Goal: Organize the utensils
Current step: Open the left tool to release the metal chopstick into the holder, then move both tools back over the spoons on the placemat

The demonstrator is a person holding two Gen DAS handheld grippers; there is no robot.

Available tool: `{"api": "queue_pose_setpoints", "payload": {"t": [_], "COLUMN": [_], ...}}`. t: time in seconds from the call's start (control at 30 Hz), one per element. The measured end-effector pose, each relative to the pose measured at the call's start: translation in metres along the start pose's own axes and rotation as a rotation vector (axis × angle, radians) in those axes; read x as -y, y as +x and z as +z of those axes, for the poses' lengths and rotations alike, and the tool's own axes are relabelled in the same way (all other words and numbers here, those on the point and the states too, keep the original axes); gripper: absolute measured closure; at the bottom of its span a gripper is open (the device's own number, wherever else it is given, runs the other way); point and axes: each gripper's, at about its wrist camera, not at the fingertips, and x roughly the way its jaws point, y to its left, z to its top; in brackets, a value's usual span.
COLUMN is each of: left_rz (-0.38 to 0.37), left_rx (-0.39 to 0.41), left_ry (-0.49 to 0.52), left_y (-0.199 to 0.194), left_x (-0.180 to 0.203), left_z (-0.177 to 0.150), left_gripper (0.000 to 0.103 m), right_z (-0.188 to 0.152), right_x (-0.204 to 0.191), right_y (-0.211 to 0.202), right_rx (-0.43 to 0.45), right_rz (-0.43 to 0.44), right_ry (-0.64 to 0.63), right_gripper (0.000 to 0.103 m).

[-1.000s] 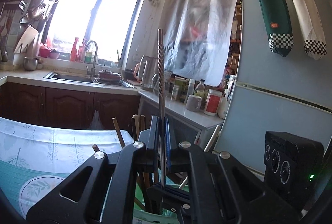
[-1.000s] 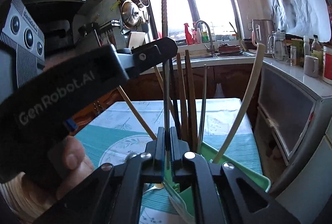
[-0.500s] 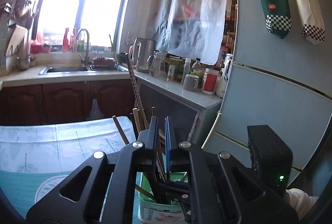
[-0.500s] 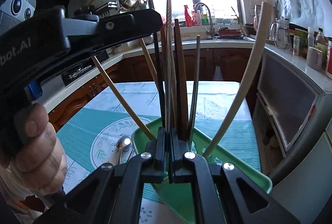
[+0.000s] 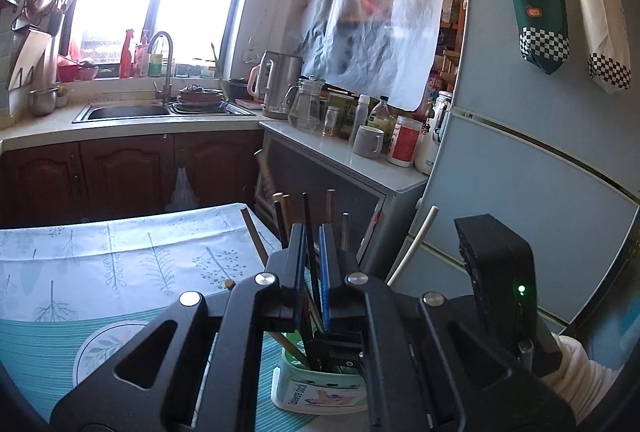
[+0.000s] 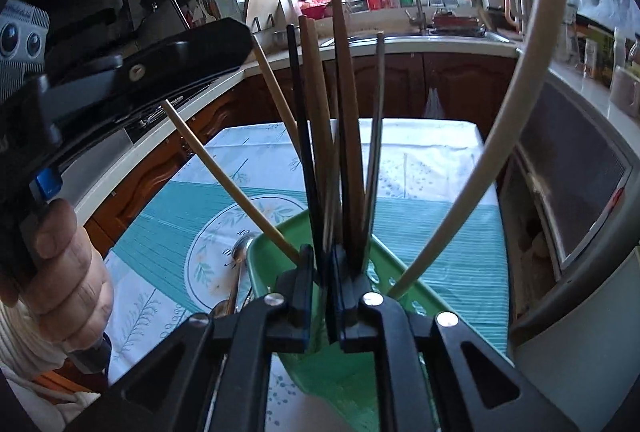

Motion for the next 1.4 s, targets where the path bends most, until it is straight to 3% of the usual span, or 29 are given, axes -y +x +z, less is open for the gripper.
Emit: {"api": "queue_pose_setpoints", "payload": {"t": [0.13, 0.27, 0.37, 0.53, 0.63, 0.7, 0.77, 0.9, 1.03, 1.3, 1.33, 1.4], "left_rz": [-0.003, -0.010, -0.016, -0.011, 0.007, 0.014, 0.002, -0.029, -0.116, -0.197, -0.199, -0.196], "left_rx": [0.001, 0.002, 0.002, 0.002, -0.017, -0.025, -0.045, -0.137, -0.257, -0.347, -0.346, -0.339], "left_ry": [0.003, -0.005, -0.031, -0.076, -0.114, -0.168, -0.208, -0.251, -0.327, -0.362, -0.356, -0.327], "left_y": [-0.004, -0.010, -0.013, -0.019, -0.019, -0.017, -0.011, 0.017, 0.062, 0.120, 0.122, 0.122], "left_x": [0.000, -0.002, -0.008, -0.024, -0.042, -0.059, -0.073, -0.094, -0.118, -0.126, -0.123, -0.117], "left_z": [0.001, 0.001, 0.004, 0.016, 0.027, 0.035, 0.041, 0.051, 0.054, 0.055, 0.054, 0.054], "left_gripper": [0.099, 0.099, 0.099, 0.096, 0.079, 0.054, 0.047, 0.046, 0.046, 0.047, 0.050, 0.075], "right_z": [-0.003, -0.002, -0.001, -0.003, -0.003, -0.004, -0.004, -0.004, -0.006, -0.011, -0.012, -0.013], "right_x": [0.001, 0.002, -0.003, -0.006, -0.006, -0.004, -0.001, -0.001, -0.004, -0.007, -0.006, -0.006], "right_y": [0.001, -0.005, -0.010, 0.000, -0.001, 0.000, 0.000, -0.005, -0.015, -0.022, -0.022, -0.024], "right_rx": [-0.011, 0.008, 0.035, -0.006, -0.002, -0.007, -0.009, 0.009, 0.047, 0.068, 0.070, 0.079], "right_rz": [0.011, 0.040, 0.038, 0.000, -0.039, -0.027, -0.023, -0.014, 0.011, 0.026, 0.027, 0.031], "right_ry": [0.015, 0.037, 0.019, 0.015, 0.011, 0.019, 0.031, 0.041, 0.048, 0.066, 0.067, 0.071], "right_gripper": [0.093, 0.084, 0.084, 0.088, 0.098, 0.098, 0.098, 0.098, 0.098, 0.098, 0.098, 0.098]}}
